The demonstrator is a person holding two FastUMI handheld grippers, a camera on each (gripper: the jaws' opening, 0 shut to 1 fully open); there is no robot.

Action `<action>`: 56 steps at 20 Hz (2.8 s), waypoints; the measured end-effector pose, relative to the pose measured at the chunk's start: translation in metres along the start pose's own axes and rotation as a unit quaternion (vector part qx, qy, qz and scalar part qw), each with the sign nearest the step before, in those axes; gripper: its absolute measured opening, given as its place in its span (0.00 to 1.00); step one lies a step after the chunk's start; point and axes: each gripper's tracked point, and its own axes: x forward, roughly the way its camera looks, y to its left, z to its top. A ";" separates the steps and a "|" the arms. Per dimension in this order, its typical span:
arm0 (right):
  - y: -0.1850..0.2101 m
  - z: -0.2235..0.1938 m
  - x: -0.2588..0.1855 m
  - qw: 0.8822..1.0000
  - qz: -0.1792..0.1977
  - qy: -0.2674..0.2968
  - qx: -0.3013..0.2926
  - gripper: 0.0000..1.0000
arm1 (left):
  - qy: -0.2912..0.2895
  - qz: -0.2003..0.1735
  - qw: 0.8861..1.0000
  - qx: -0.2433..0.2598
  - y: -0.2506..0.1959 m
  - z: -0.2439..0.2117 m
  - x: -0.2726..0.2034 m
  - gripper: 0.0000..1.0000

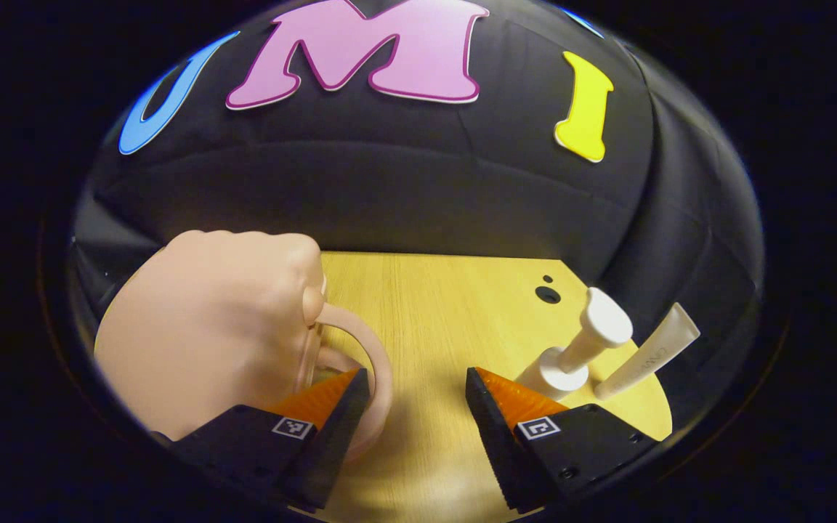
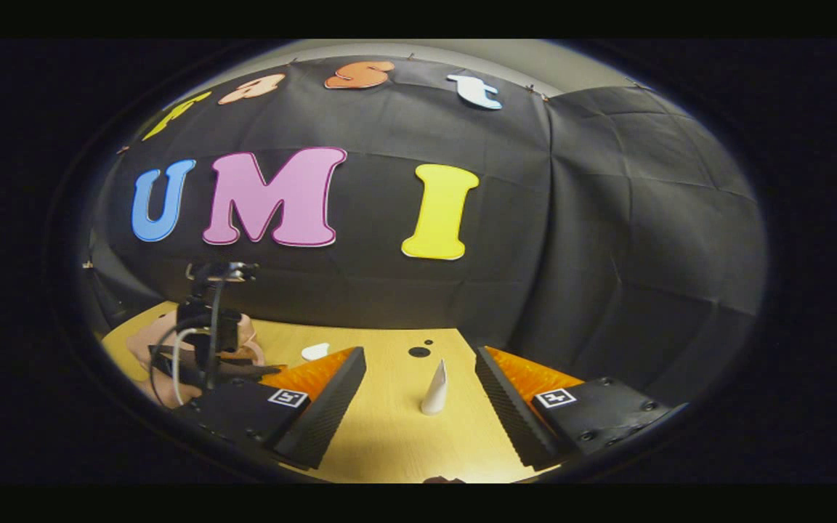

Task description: First open the suitcase, pack the skin care products into it, and then close the suitcase.

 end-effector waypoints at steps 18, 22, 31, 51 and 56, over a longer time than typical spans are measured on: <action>0.014 0.018 -0.001 1.000 0.006 -0.022 0.007 0.97 | 0.050 0.022 0.997 -0.060 0.026 0.042 -0.029 0.16; 0.021 0.032 -0.010 0.999 -0.001 -0.036 -0.004 0.97 | 0.022 -0.009 0.993 -0.119 0.056 0.092 -0.086 0.15; 0.044 0.054 -0.031 0.998 -0.017 -0.053 0.008 0.97 | -0.015 0.019 0.998 -0.063 0.254 0.203 -0.187 0.14; 0.096 -0.013 -0.073 0.999 -0.023 -0.001 -0.023 0.97 | 0.055 0.179 0.981 -0.055 0.615 -0.014 -0.051 0.14; 0.100 -0.015 -0.071 1.000 -0.021 -0.005 -0.022 0.97 | 0.056 0.228 0.971 -0.037 0.633 -0.022 -0.052 0.28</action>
